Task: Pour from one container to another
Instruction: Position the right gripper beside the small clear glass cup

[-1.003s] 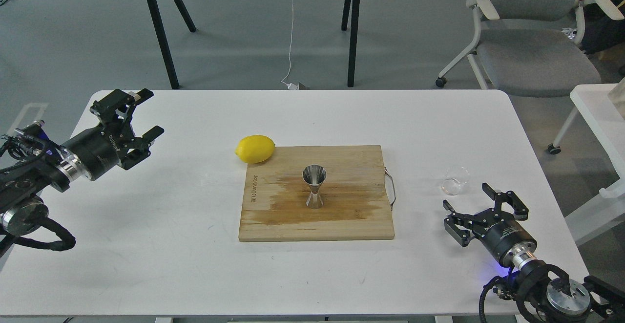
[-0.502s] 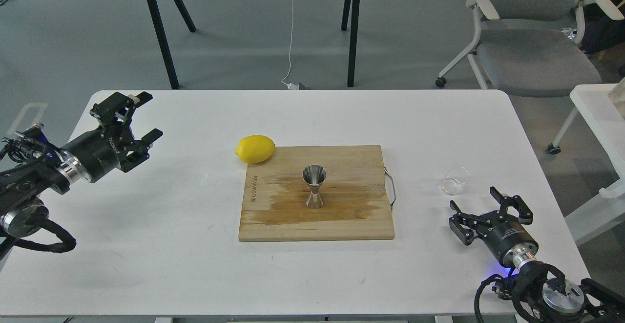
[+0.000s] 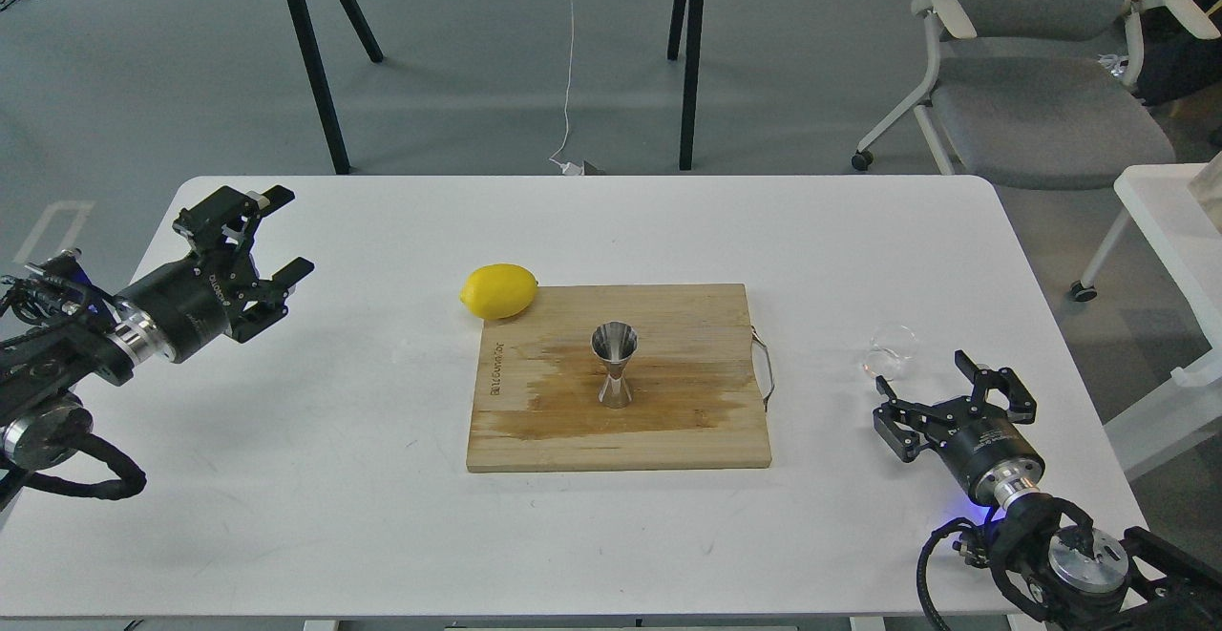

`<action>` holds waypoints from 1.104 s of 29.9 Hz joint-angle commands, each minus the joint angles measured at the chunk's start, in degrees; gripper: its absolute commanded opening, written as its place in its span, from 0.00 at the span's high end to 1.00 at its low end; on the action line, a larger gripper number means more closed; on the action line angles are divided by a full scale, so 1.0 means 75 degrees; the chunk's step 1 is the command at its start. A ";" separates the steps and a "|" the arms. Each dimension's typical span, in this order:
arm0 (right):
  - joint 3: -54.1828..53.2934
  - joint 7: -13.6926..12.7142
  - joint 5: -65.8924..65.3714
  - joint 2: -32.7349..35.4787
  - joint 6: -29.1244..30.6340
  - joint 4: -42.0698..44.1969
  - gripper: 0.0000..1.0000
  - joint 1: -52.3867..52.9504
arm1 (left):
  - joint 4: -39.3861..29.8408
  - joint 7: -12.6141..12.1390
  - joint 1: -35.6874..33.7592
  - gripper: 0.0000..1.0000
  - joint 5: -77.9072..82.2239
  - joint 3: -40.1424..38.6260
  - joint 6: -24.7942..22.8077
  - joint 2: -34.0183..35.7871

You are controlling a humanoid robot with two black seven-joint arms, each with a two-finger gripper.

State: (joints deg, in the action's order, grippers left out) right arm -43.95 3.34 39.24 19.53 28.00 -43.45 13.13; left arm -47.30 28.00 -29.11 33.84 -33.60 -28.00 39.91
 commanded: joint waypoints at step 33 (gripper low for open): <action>0.0047 -0.0011 -0.0110 -0.0635 0.0000 0.0743 0.05 0.0558 | 0.0319 0.0000 0.0003 0.00 0.0011 0.0015 0.0000 -0.0235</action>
State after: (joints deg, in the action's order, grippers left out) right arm -43.82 3.25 38.58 14.87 28.00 -37.99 17.20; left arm -44.99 28.00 -29.10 33.93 -33.48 -28.00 38.15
